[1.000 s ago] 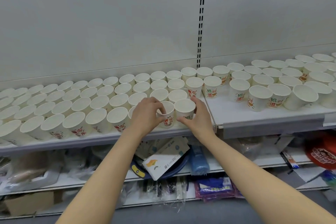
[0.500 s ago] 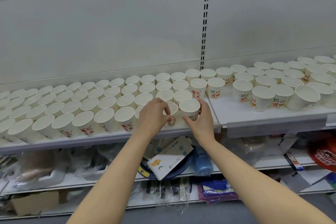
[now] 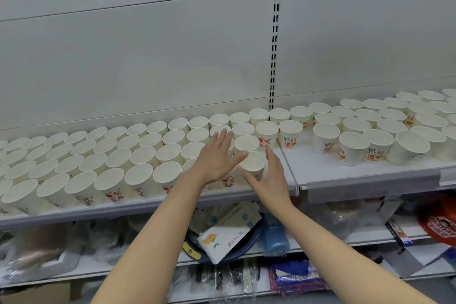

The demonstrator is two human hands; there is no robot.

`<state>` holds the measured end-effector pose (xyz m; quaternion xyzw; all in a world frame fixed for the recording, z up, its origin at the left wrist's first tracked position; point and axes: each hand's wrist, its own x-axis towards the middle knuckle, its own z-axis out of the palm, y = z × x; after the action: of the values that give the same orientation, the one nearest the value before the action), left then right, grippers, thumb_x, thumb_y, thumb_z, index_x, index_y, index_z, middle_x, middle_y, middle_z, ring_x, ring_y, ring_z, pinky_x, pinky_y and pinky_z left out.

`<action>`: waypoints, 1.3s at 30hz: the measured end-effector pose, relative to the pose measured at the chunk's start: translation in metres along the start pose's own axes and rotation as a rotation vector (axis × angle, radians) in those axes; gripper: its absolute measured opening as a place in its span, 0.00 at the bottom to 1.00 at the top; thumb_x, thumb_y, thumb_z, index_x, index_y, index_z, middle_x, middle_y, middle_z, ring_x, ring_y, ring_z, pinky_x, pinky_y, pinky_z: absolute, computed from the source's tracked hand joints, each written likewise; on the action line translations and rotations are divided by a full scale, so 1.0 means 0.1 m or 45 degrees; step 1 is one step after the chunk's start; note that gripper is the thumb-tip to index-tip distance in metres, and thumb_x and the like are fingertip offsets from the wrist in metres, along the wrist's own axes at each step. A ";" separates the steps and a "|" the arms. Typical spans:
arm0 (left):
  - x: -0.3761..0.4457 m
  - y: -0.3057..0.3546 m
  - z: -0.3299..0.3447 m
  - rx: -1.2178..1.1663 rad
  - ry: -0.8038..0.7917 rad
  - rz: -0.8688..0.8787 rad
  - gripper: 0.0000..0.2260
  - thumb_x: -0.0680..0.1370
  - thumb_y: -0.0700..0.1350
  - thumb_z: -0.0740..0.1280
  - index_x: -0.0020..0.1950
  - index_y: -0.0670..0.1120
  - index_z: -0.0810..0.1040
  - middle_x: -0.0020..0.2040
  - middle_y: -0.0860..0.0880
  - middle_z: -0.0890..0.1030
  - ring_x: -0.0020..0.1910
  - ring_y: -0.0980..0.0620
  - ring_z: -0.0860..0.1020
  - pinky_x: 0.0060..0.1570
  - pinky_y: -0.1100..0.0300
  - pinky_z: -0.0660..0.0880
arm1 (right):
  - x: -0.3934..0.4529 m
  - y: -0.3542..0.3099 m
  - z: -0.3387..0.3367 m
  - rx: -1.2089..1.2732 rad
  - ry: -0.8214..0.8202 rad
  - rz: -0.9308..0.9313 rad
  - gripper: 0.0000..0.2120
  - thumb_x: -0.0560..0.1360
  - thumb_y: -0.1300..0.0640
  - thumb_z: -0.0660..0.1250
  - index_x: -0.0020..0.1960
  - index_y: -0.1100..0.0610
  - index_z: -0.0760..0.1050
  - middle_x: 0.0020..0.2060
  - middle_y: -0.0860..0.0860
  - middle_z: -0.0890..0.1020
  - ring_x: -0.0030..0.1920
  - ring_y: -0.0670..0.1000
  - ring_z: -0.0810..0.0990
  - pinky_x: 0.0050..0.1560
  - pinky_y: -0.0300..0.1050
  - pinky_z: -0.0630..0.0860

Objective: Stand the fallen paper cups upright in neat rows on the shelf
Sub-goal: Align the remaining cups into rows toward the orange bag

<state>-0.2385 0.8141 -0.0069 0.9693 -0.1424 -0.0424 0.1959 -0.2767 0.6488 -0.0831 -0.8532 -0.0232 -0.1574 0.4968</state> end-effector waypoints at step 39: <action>-0.19 -0.28 0.10 0.188 0.157 0.001 0.30 0.71 0.62 0.70 0.71 0.57 0.70 0.73 0.54 0.68 0.70 0.47 0.66 0.69 0.51 0.55 | 0.14 0.07 0.10 0.015 -0.061 -0.034 0.38 0.65 0.50 0.76 0.70 0.49 0.62 0.67 0.46 0.70 0.67 0.47 0.68 0.62 0.43 0.67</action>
<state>-0.2506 0.8411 -0.0265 0.9818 -0.1331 0.0281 0.1324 -0.2595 0.6521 -0.0897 -0.8533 -0.0477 -0.1433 0.4990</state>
